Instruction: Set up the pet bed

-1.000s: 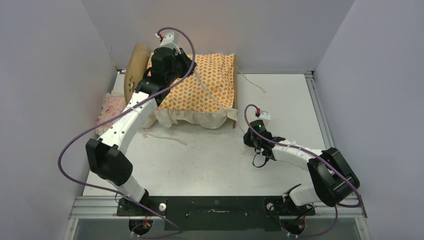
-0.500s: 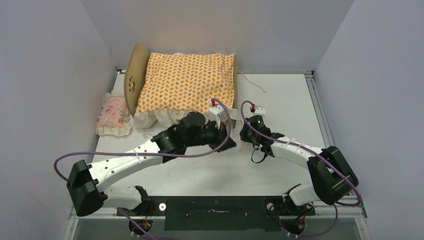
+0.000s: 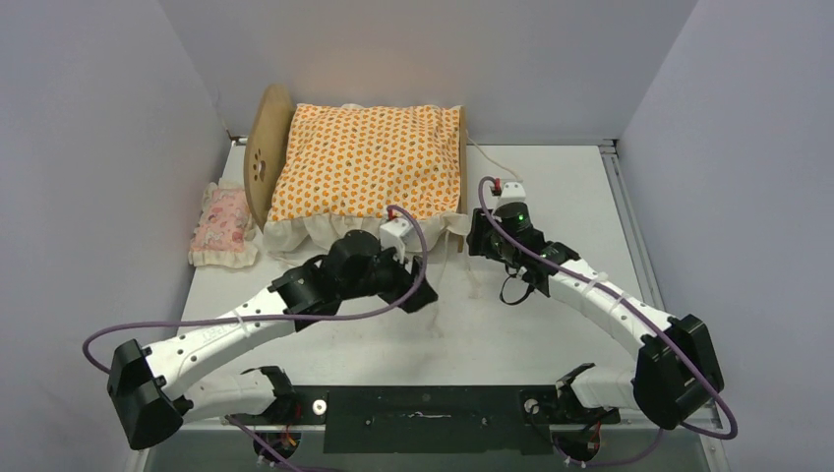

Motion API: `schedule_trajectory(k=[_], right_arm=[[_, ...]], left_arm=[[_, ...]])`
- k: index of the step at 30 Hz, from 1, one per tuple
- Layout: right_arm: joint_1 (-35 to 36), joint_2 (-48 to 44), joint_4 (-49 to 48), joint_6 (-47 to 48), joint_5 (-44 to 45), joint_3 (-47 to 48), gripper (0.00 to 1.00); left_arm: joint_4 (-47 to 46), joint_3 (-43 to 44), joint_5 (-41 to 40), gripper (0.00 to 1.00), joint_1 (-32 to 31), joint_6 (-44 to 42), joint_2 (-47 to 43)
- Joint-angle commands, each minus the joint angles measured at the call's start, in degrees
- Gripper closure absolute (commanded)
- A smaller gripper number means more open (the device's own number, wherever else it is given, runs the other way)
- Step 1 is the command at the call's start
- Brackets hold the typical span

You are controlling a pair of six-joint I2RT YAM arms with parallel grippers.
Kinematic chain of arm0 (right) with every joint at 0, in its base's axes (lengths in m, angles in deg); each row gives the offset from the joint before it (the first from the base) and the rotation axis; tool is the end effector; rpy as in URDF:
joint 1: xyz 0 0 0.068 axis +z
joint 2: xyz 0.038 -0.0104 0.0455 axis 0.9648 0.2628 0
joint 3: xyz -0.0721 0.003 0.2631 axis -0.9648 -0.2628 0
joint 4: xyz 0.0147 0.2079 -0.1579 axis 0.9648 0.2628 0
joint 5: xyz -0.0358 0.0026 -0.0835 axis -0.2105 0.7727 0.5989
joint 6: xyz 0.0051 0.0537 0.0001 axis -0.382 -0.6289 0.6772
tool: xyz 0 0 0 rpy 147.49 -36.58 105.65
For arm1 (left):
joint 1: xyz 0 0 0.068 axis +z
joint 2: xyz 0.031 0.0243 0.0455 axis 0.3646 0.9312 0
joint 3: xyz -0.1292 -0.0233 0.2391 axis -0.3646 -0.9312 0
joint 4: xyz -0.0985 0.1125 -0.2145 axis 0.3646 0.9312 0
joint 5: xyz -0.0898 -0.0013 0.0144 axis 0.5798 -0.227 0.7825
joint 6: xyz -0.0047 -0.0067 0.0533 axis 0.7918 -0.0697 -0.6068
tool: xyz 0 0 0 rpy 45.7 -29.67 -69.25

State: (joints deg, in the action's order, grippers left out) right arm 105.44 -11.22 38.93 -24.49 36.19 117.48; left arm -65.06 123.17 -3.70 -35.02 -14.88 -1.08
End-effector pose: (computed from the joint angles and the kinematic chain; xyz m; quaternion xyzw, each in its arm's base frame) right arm 0.2430 0.1414 0.2465 -0.0361 0.8939 0.1778 0.4099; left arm 0.1342 -0.2122 0.3082 0.2611 0.8201 -0.3859 0.3321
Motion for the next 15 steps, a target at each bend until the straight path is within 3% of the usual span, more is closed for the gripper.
schedule_trajectory(k=[1, 11, 13, 15], right_arm=[[-0.6, -2.6, -1.6, 2.1, -3.4, 3.9, 0.49], [-2.9, 2.6, -11.1, -2.5, -12.5, 4.5, 0.49], [-3.2, 3.1, -12.5, -2.8, -12.8, 3.7, 0.55], [-3.8, 3.1, -12.8, -3.1, -13.0, 2.8, 0.72]], left_arm=[[-2.0, -0.1, -4.1, 0.39, 9.2, 2.3, 0.7], [-10.1, 5.0, -13.0, 0.38, 12.8, 8.2, 17.0], [-10.5, 6.1, -15.3, 0.38, 12.9, 8.7, 19.4], [-11.7, 6.8, -16.3, 0.38, 13.1, 9.2, 21.3]])
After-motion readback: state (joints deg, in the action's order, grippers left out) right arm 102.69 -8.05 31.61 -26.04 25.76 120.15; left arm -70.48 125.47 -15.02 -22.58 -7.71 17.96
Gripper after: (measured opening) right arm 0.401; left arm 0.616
